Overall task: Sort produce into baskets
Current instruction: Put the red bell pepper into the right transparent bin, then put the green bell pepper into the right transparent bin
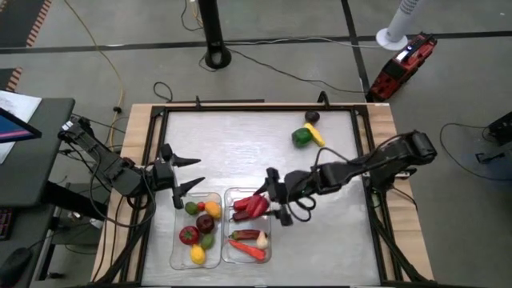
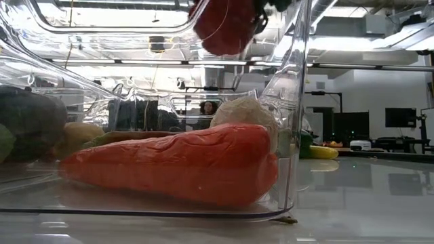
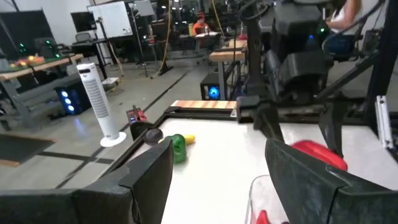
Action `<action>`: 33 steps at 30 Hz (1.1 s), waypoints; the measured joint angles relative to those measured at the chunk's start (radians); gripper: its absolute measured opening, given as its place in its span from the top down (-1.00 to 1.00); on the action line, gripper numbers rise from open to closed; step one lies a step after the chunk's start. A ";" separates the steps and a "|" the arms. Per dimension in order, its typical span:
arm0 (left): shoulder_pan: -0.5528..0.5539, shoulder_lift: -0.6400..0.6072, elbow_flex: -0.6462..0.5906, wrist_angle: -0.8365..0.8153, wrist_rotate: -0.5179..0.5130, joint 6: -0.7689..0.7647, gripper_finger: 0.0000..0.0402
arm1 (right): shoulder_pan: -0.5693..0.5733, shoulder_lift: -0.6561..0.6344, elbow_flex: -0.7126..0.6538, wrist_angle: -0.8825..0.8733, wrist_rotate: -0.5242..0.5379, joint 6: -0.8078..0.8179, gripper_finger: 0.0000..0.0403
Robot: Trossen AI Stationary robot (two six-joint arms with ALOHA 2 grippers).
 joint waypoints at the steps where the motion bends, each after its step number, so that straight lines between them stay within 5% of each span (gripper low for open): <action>1: 0.000 0.000 0.000 0.000 0.002 -0.008 -0.21 | 0.009 0.015 0.000 0.025 0.000 0.017 -0.70; 10: 0.000 0.000 0.000 -0.006 0.011 -0.052 -0.21 | 0.002 0.050 -0.001 -0.034 0.018 0.083 -0.94; 18: 0.000 0.000 0.000 -0.027 0.009 -0.062 -0.21 | -0.058 -0.131 -0.077 -0.176 0.346 0.014 -0.85; 24: 0.000 0.000 0.000 -0.030 0.009 -0.062 -0.21 | -0.234 -0.241 -0.285 -0.118 0.504 0.017 -0.85; 33: 0.023 0.000 0.000 -0.030 0.000 -0.062 -0.21 | -0.586 -0.215 -0.449 -0.022 0.502 0.043 -0.85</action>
